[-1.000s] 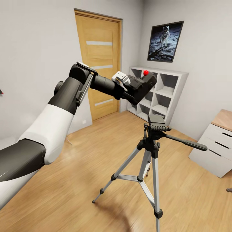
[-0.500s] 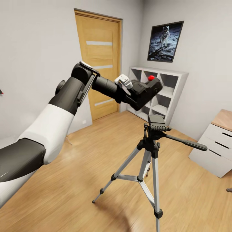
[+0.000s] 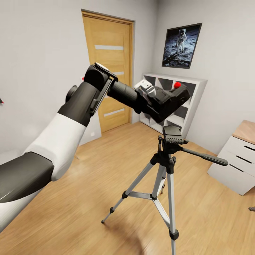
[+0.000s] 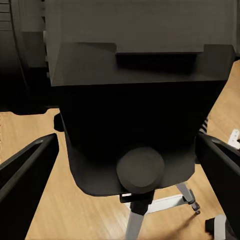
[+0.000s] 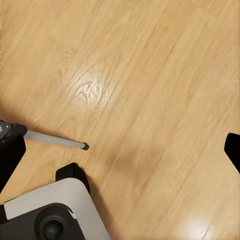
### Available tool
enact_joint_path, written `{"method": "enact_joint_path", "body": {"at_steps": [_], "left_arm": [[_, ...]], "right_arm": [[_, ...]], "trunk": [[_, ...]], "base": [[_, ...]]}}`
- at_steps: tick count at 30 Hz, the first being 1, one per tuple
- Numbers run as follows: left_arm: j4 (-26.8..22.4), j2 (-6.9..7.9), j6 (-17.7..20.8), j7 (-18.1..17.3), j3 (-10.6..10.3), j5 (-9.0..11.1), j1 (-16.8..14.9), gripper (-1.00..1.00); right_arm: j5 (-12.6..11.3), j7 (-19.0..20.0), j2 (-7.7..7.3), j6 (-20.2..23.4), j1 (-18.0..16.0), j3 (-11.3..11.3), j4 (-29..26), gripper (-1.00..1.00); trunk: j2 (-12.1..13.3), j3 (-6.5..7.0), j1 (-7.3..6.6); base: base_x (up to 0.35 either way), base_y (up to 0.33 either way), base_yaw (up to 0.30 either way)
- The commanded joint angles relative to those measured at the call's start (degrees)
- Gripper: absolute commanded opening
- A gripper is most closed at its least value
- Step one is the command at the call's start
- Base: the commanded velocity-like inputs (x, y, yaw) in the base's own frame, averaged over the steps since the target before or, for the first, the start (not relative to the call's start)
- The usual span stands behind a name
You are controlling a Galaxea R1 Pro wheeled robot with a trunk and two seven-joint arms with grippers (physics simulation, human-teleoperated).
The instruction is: Attach the digital camera to the camera tripod in the bedroom.
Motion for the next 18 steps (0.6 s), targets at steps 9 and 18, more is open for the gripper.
{"method": "enact_joint_path", "body": {"at_steps": [9,18], "left_arm": [[-0.4,-0.04,0.7,-0.6,-2.5,-0.6,-0.2,-1.00],[-0.4,-0.04,0.7,-1.9,-6.5,-0.7,-0.2,-1.00]], "right_arm": [[-0.5,6.3,-0.82,-0.3,-0.1,0.0,0.1,1.00],[-0.5,10.5,-1.47,-0.3,-0.1,0.1,-2.1,1.00]], "trunk": [[-0.1,-0.11,0.03],[-0.1,-0.11,0.03]], "base": [[0.000,0.000,0.000],[0.000,0.000,0.000]]}}
